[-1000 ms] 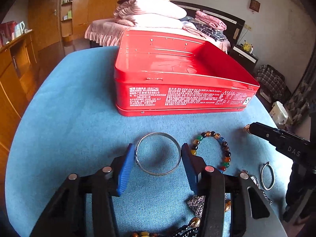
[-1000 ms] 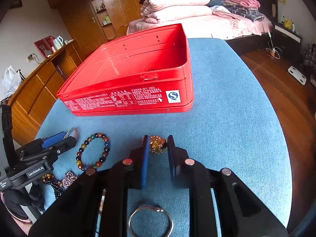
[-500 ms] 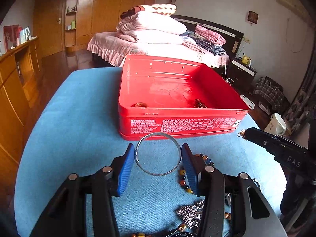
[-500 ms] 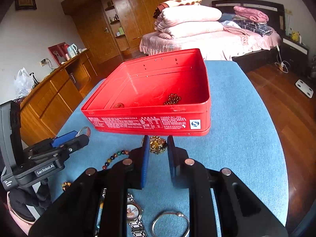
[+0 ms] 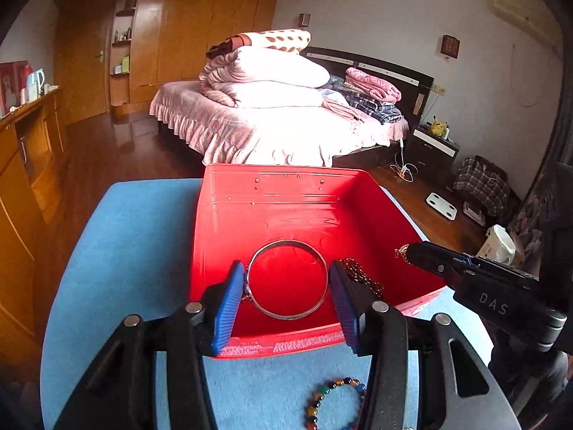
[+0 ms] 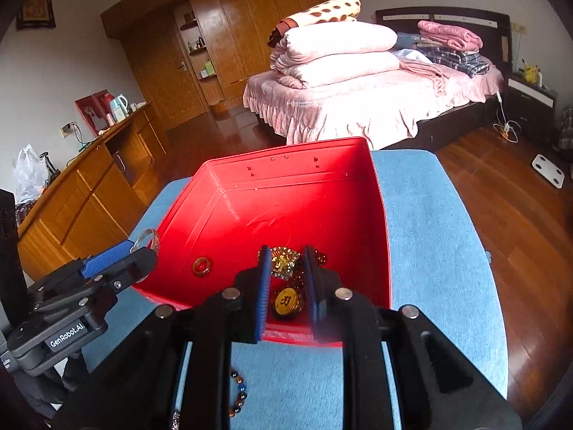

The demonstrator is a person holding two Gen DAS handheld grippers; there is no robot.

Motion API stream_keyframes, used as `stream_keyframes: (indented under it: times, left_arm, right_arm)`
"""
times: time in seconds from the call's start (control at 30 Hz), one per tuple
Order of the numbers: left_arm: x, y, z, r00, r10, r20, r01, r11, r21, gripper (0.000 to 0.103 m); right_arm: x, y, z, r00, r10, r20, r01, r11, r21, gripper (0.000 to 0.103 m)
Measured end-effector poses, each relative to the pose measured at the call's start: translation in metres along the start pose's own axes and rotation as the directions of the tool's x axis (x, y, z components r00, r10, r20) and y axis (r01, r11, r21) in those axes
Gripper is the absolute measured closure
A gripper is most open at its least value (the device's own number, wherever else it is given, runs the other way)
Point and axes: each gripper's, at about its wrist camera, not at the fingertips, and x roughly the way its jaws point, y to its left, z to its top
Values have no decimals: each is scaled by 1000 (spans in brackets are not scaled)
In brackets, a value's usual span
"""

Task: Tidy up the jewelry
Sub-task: 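Carry both items into the red tin and open both tools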

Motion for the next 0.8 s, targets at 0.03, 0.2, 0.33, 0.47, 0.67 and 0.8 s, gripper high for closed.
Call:
stream_keyframes:
  times: [0.03,0.2,0.33,0.47,0.67,0.8]
  left_arm:
    - [6,2,1,1000,1,-9,-1,1000,-4,55]
    - [33,13,6,998,10,-54,-11,1000,-18,54]
    - [40,16,3,997,22,-69,-23,999,-22,45]
    - [31,16,0,999,22,-48,-23,999,-24,34]
    - [5,17,-15,999,41,-9,-42,999,-25,22]
    - [-13,18,-34,999,47,-7,-47,999,-12,18]
  right_arm:
    - [6,-2,2,1000,-4,-11,4,1000,3,86]
    - [30,-2,4,998,-36,-52,36,999,-6,83]
    - [35,-3,2,996,-64,-56,64,998,-3,72]
    - [29,-5,-2,997,-59,-44,59,998,6,72]
    - [7,-10,-14,997,-71,-13,71,997,-4,63]
    - [-9,-13,-29,997,-78,-1,78,997,-11,57]
